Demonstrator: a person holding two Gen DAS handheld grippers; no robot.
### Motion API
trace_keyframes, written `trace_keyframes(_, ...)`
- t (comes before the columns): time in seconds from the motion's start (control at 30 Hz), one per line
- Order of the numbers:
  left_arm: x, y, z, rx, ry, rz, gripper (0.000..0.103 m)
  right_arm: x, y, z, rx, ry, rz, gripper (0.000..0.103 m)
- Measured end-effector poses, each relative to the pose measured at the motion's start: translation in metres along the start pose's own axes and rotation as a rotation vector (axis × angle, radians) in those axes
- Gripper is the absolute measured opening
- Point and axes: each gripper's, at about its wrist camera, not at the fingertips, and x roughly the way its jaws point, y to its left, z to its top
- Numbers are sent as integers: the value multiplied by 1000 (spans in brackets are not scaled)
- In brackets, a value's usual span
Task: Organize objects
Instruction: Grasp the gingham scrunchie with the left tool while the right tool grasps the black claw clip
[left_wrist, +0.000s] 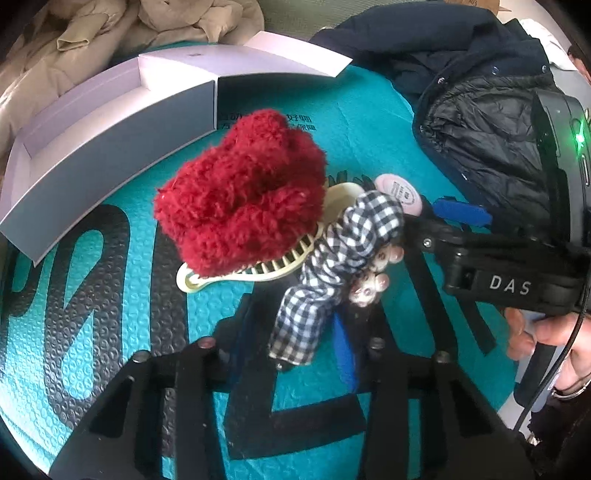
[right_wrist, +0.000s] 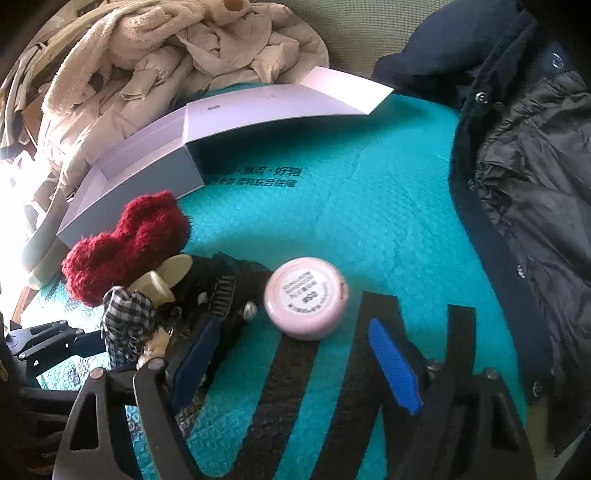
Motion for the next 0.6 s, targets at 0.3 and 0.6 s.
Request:
trace_keyframes(0.3,-4,6,-2,-9,22,2,19,-2,13,-3,-27,12,45,75)
trace_keyframes(0.6,-20,31,-16,-84,49,65,19,-2,27,-11,-52,8,64,70)
